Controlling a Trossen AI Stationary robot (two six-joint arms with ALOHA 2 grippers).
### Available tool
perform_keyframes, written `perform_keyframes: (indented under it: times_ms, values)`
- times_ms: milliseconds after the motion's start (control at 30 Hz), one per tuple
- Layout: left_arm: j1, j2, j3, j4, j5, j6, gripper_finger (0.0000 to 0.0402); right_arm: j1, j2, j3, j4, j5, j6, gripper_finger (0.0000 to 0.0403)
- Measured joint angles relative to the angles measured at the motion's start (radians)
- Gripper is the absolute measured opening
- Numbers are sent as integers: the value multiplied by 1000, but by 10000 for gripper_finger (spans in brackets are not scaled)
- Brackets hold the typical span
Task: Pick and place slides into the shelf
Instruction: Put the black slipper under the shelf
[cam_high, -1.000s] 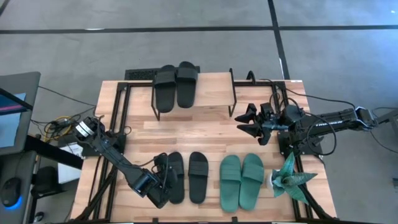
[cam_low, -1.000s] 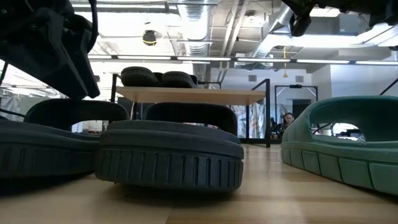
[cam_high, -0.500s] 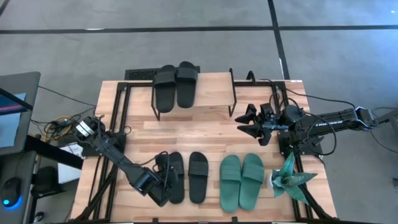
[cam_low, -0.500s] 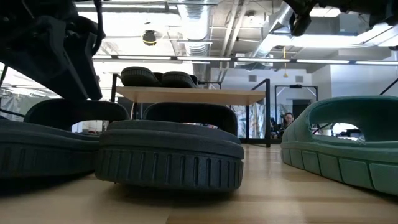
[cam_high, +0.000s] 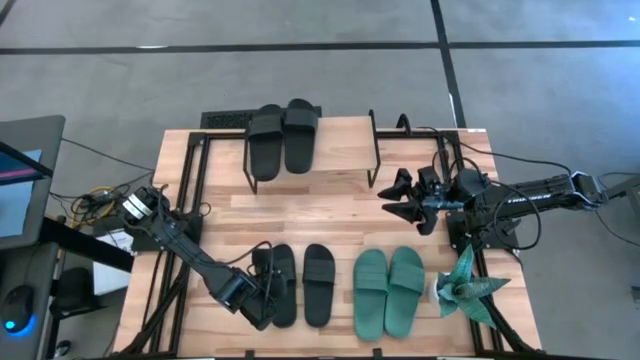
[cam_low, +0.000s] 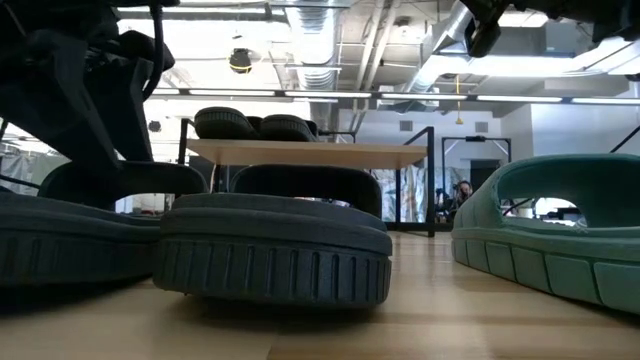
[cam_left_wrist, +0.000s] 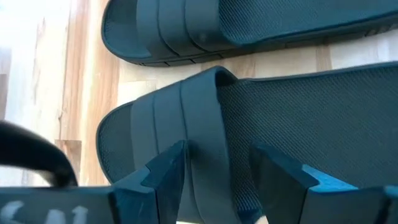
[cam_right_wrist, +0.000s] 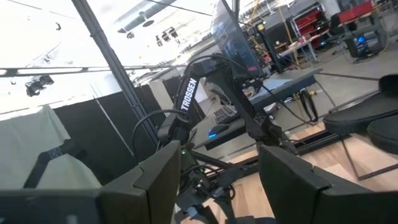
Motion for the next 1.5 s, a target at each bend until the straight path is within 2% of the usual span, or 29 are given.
perform_keyframes:
  times_ms: [267, 433, 533, 667, 700, 1000, 1300, 1500]
  values:
    - [5, 0, 0, -114, 1, -66, 165, 0, 0, 0, 1, -31, 3, 201]
    - [6, 0, 0, -114, -22, -65, 161, 0, 0, 0, 1, -25, 3, 201]
    - [14, 0, 0, -116, -46, -79, 125, 0, 0, 0, 1, -25, 3, 201]
    - [36, 0, 1, -112, -43, -89, 25, 0, 0, 0, 1, -21, 3, 201]
    - [42, 0, 1, -113, -43, -104, 15, 0, 0, 0, 1, -21, 3, 201]
    - [71, 0, 27, -147, -117, -159, 3, 0, 0, 0, 1, -21, 4, 201]
    - [100, 1, 201, -472, -262, -161, 1, 0, 0, 0, 1, -21, 4, 201]
    - [149, 1, 245, -607, -315, -188, 1, 0, 0, 0, 1, -21, 3, 201]
